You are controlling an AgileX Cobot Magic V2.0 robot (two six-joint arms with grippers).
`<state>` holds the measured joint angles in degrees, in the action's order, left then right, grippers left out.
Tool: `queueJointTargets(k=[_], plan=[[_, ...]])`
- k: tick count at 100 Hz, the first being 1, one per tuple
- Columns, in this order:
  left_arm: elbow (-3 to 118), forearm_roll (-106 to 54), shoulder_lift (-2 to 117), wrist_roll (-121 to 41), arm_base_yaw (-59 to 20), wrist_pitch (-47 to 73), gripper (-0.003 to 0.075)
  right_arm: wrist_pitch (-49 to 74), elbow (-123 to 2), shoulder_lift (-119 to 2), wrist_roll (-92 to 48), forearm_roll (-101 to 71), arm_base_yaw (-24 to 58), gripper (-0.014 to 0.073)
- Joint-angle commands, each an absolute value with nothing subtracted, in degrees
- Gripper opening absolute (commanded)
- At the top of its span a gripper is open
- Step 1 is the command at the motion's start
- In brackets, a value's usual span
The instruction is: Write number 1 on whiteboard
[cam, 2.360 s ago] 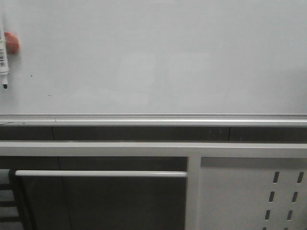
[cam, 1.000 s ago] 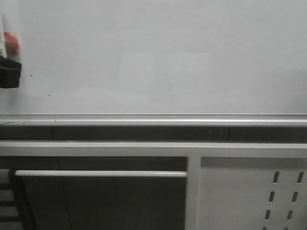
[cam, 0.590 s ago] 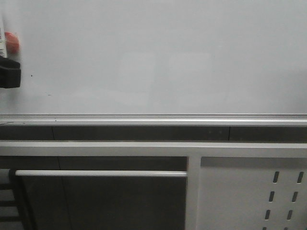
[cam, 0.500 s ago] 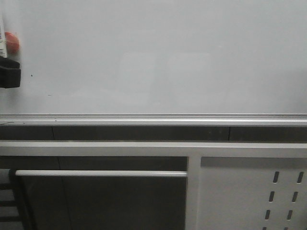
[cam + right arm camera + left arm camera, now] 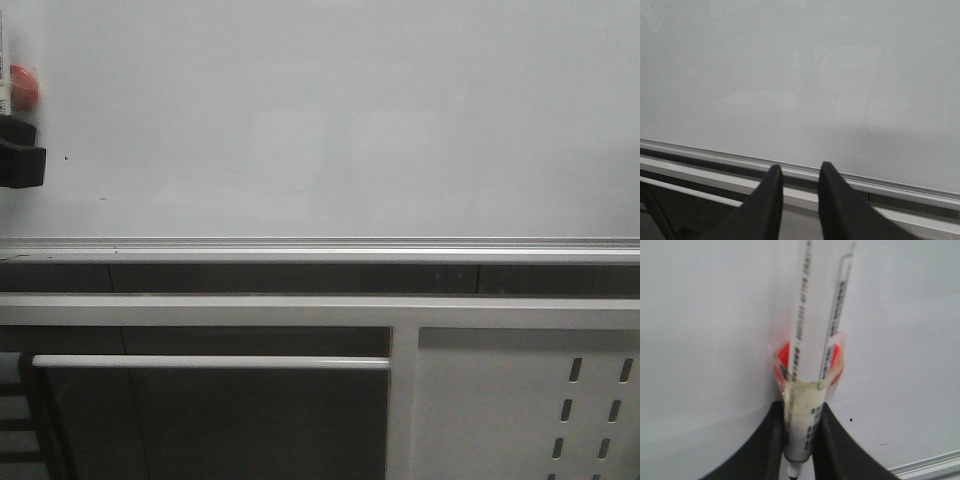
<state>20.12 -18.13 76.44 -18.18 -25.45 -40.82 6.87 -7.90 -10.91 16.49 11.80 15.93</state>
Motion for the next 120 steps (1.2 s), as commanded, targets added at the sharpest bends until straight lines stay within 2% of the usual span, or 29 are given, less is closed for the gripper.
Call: queueJointTargets(k=[1, 18, 38, 69, 83, 92, 120], plan=[[22.05, -17.58, 75.52, -19.02, -25.77, -45.94, -0.0018, 2.96, -9.95, -12.03, 16.34, 12.48, 16.02, 0.0158], [21.93, -15.40, 74.54, -19.81, -25.77, -42.57, -0.0018, 2.96, -9.95, -12.03, 16.34, 12.22, 16.02, 0.0158], [21.93, -3.00, 70.41, -21.89, -25.77, -34.82, -0.0018, 2.73, -10.69, -12.03, 16.34, 9.09, 16.86, 0.0158], [22.04, 6.52, 64.62, -22.14, -25.77, -19.98, -0.0018, 4.20, -18.36, -14.37, 16.34, 5.79, 25.79, 0.0158], [22.20, 6.52, 61.98, -22.14, -25.89, -15.07, -0.0018, 9.09, -21.74, -18.90, 16.34, 1.78, 30.39, 0.0158], [23.35, 6.65, 60.51, -22.14, -27.50, -8.31, -0.0018, 11.97, -23.30, -22.98, 16.34, 0.00, 32.97, 0.0158], [28.16, 9.99, 59.50, -22.14, -35.60, 6.86, -0.0018, 10.30, -27.62, -32.33, 16.34, -2.85, 39.07, 0.0158]])
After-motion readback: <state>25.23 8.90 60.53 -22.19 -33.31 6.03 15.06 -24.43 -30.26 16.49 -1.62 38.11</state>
